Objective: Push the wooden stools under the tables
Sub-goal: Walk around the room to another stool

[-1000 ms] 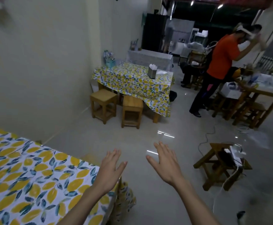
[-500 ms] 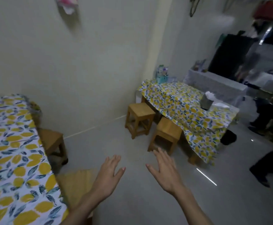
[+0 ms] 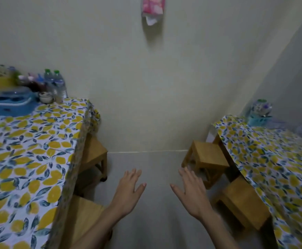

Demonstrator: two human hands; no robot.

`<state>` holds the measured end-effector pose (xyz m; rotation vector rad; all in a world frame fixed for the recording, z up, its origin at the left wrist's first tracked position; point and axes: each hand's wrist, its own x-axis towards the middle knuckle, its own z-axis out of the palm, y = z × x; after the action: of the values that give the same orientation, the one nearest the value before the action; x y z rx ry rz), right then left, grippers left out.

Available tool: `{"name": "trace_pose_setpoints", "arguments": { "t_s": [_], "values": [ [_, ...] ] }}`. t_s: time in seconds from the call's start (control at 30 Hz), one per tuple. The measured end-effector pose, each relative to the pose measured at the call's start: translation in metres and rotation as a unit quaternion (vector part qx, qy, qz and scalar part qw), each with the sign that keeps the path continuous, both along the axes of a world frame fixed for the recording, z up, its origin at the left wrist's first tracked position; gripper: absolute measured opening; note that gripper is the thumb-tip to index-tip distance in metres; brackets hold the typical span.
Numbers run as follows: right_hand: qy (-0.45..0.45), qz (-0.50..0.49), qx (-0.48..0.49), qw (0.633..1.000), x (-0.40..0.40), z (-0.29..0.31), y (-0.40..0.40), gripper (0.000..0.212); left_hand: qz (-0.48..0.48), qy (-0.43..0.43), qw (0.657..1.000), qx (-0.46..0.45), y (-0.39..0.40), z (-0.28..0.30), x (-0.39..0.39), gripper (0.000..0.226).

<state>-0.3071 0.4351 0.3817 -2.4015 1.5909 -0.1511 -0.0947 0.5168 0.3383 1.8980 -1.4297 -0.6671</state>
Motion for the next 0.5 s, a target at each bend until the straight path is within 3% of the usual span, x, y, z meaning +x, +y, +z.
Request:
{"name": "trace_pose_setpoints", "arguments": {
  "t_s": [0.27, 0.5],
  "values": [
    [0.019, 0.090, -0.011, 0.996, 0.047, 0.000, -0.165, 0.069, 0.072, -0.036, 0.996, 0.045, -0.116, 0.003, 0.036, 0.059],
    [0.009, 0.226, 0.024, 0.974, 0.137, -0.018, -0.295, 0.072, 0.186, -0.024, 0.979, 0.074, -0.185, -0.023, 0.085, 0.061]
  ]
}}
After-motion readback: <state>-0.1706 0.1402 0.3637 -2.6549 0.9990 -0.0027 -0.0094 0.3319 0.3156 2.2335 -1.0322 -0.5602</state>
